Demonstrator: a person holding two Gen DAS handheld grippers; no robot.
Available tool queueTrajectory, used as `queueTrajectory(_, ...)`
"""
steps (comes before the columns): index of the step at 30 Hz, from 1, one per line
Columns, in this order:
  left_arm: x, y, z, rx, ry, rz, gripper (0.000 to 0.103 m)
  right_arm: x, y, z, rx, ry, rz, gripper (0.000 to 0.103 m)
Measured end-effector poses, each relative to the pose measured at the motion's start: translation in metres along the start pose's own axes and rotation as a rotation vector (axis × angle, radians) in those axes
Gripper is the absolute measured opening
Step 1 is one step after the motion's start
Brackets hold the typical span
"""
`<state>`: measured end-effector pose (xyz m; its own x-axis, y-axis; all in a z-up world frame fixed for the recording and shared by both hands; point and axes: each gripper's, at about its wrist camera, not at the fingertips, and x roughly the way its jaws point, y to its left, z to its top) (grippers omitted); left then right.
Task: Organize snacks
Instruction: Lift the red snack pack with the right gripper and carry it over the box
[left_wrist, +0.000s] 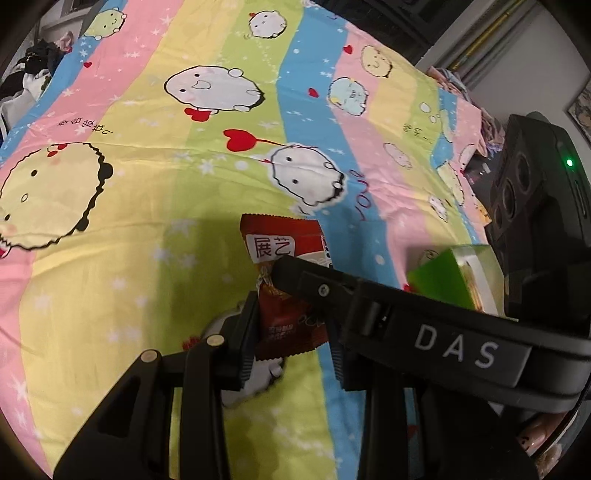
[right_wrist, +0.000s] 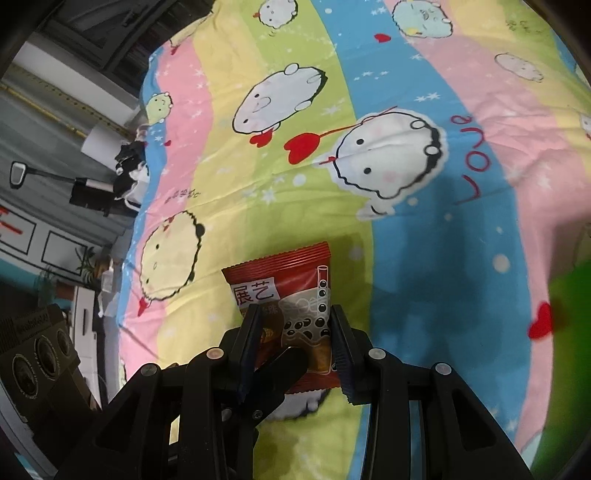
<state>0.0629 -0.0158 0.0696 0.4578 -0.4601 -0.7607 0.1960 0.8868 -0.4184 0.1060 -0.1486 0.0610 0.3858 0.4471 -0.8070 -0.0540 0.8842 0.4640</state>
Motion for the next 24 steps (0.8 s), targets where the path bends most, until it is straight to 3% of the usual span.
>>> queueTrajectory(12,-0.035,-0.026,-0.042,0.033,-0.023,-0.013,0.034,-0.041,0.011,-0.053,-0.017,-0.049,-0.024,0.04)
queueTrajectory(24,-0.055,-0.032,-0.072,0.036,-0.031,-0.026,0.034,-0.06,0.018,-0.086,-0.029,-0.058,-0.034,0.04)
